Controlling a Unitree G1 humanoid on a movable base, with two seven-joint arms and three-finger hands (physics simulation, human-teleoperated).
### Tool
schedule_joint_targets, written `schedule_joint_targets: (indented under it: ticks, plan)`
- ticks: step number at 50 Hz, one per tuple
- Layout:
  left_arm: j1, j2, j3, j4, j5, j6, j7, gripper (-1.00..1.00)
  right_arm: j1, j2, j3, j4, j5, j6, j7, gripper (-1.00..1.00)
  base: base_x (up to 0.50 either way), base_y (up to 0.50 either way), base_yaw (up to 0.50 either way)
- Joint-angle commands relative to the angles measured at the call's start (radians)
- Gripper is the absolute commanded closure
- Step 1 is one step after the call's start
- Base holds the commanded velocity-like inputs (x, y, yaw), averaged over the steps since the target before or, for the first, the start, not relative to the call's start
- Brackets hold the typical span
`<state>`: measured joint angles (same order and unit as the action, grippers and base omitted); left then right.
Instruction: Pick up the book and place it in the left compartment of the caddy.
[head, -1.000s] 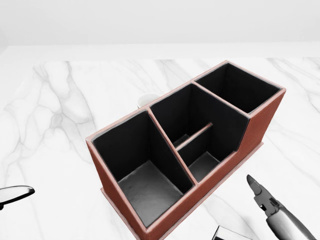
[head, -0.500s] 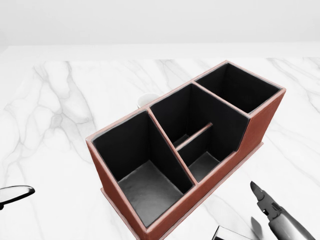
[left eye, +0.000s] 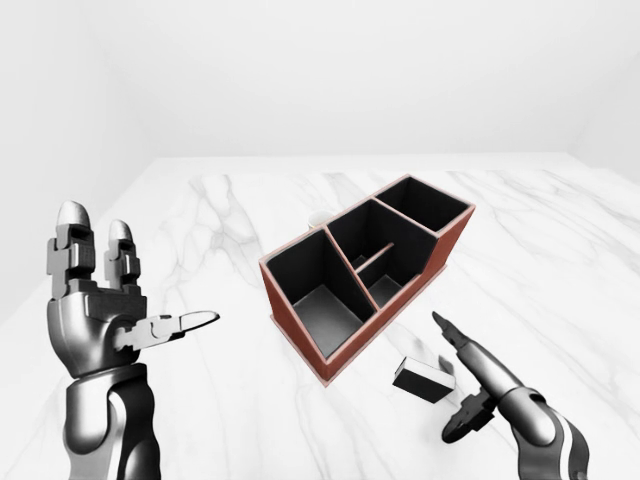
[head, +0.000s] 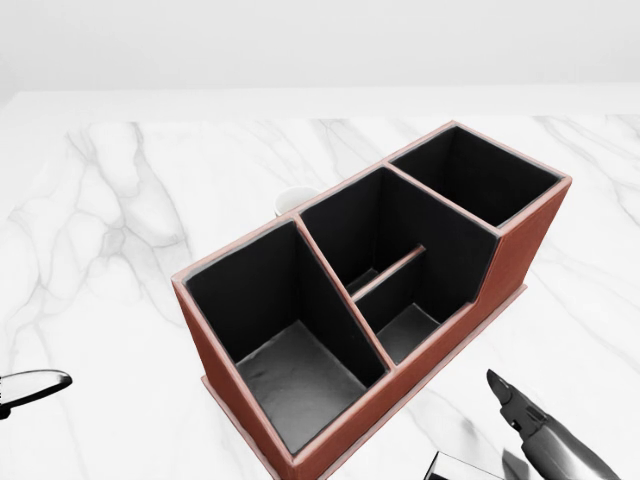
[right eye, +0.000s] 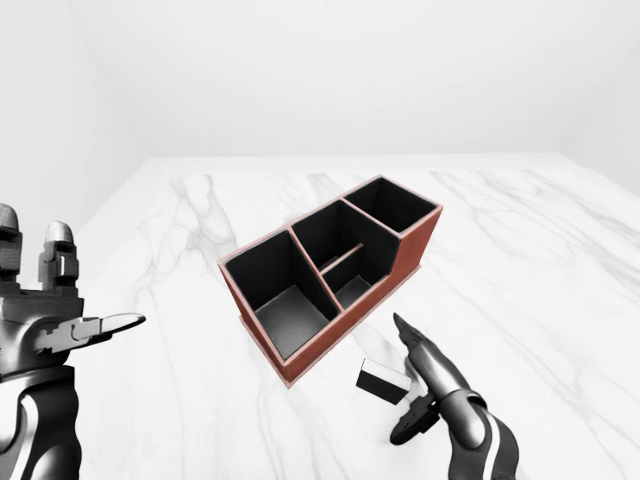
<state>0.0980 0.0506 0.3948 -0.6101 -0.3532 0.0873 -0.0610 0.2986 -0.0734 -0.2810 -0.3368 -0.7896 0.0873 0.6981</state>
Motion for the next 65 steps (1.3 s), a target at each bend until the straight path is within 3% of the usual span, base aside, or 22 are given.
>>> schedule_joint_targets:
  ticks: [1,65]
  plan:
    - [-0.001,0.0,-0.008,0.011,0.004,0.0,0.002,-1.0,-0.012,-0.022,0.019,0.049,-0.018,0.0,0.0,-1.0,0.0,0.0,0.0]
    - [-0.004,0.002,-0.001,0.003,0.001,0.0,0.007,-1.0,-0.11,-0.075,0.08,0.123,-0.1,0.0,0.0,-1.0,0.0,0.0,0.0]
